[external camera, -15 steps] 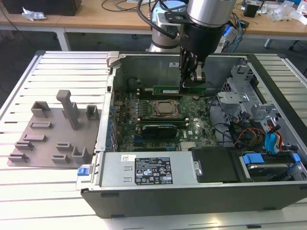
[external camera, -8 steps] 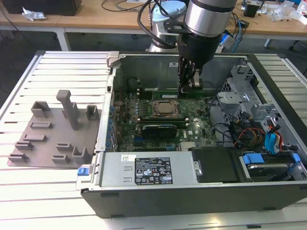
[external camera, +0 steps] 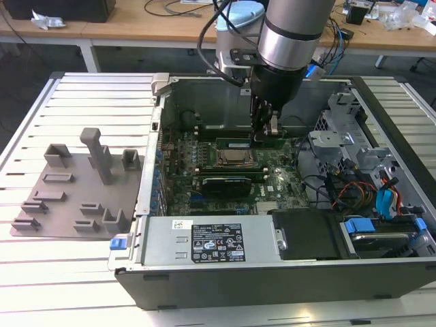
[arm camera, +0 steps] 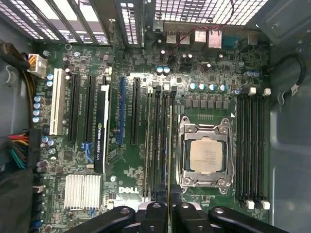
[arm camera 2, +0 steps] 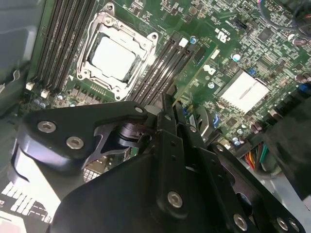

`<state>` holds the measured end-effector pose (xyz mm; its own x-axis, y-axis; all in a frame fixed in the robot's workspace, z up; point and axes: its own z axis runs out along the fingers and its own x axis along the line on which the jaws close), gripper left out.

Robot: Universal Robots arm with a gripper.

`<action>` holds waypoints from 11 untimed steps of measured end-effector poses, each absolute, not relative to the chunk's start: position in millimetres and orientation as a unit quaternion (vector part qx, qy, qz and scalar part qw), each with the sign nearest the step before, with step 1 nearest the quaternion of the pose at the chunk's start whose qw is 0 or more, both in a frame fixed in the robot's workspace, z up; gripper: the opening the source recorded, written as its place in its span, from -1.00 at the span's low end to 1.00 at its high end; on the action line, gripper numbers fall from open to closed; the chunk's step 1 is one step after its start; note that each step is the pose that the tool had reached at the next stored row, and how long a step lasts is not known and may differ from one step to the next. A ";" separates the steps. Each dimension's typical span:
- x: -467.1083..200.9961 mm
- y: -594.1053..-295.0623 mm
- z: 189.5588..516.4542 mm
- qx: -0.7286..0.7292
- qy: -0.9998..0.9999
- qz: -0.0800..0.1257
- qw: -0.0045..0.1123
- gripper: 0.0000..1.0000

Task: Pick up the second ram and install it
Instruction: 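Insert the second ram into the second slot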

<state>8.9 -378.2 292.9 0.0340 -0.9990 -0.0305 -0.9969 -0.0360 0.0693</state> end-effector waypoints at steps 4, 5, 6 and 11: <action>8.9 -373.3 285.4 0.719 -0.694 -0.035 0.014 -0.72; 8.9 -372.3 284.1 0.719 -0.694 -0.035 0.014 -0.72; 8.9 -370.6 281.6 0.719 -0.694 -0.035 0.014 -0.72; 8.9 -355.8 266.5 0.719 -0.694 -0.035 0.014 -0.72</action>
<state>8.9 -355.8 266.5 0.0339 -0.9989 -0.0309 -0.9969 -0.0360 0.0694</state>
